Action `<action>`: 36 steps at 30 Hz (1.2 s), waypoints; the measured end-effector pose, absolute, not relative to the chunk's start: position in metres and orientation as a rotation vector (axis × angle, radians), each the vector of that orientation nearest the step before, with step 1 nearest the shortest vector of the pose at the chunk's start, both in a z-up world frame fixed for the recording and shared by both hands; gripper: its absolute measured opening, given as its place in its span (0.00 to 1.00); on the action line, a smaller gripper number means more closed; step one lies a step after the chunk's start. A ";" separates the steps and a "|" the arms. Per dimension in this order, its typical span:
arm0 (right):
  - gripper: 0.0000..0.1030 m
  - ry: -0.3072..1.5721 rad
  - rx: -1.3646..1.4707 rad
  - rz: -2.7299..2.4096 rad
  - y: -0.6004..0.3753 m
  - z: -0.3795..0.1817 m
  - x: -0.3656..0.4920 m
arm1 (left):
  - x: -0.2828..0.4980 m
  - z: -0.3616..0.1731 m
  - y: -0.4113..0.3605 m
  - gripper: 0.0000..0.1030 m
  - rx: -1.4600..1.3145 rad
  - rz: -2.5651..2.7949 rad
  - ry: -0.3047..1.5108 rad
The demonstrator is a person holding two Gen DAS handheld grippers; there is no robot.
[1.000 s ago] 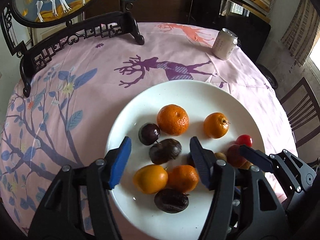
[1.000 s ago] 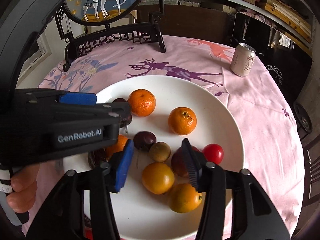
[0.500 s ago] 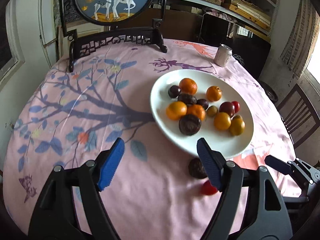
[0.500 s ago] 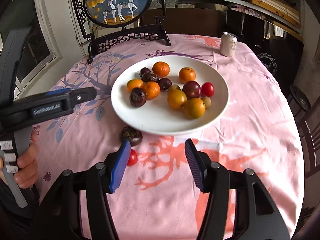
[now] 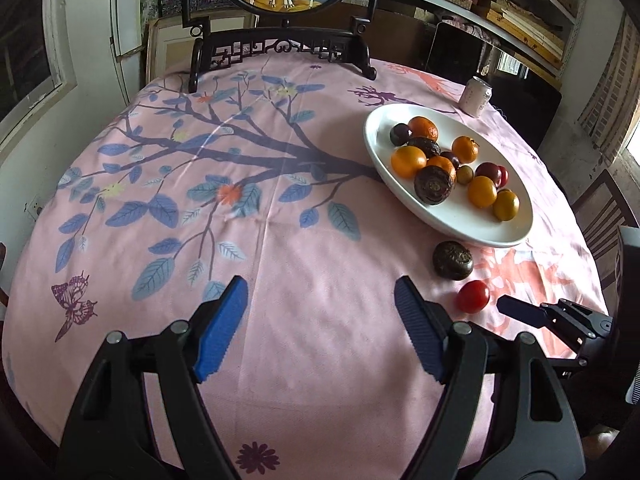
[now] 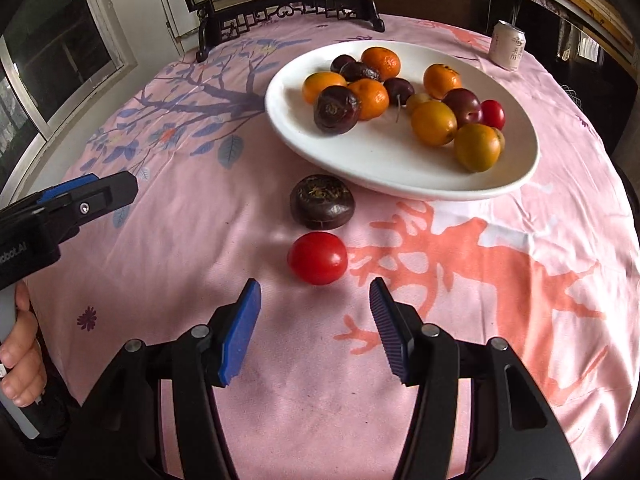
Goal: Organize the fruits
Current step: 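Grasp the red tomato with the right tool, then grasp the last dark purple fruit with the left tool while the right tool holds the tomato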
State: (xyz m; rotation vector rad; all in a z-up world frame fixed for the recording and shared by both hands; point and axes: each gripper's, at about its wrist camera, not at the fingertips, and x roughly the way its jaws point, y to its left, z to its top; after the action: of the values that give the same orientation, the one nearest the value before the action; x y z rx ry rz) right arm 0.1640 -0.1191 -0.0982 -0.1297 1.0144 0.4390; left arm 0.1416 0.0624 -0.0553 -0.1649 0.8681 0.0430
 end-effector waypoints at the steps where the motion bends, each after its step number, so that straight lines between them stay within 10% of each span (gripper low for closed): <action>1: 0.55 1.011 -0.133 0.439 -0.117 -0.099 0.166 | 0.141 -0.056 0.064 0.75 -0.167 0.041 0.869; 7: 0.55 0.987 -0.160 0.414 -0.107 -0.109 0.179 | 0.140 -0.058 0.061 0.75 -0.172 0.027 0.880; 10: 0.33 0.956 -0.212 0.396 -0.104 -0.108 0.176 | 0.139 -0.057 0.056 0.75 -0.162 0.022 0.878; 36: 0.32 0.904 0.059 0.315 -0.223 -0.086 0.130 | 0.224 -0.110 -0.061 0.75 0.054 -0.085 1.016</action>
State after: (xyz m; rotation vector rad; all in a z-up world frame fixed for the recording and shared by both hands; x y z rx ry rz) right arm 0.1300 -0.2234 -0.0862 0.0590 0.9039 0.3153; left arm 0.2243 -0.0608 -0.1099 0.0536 1.0164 -0.0847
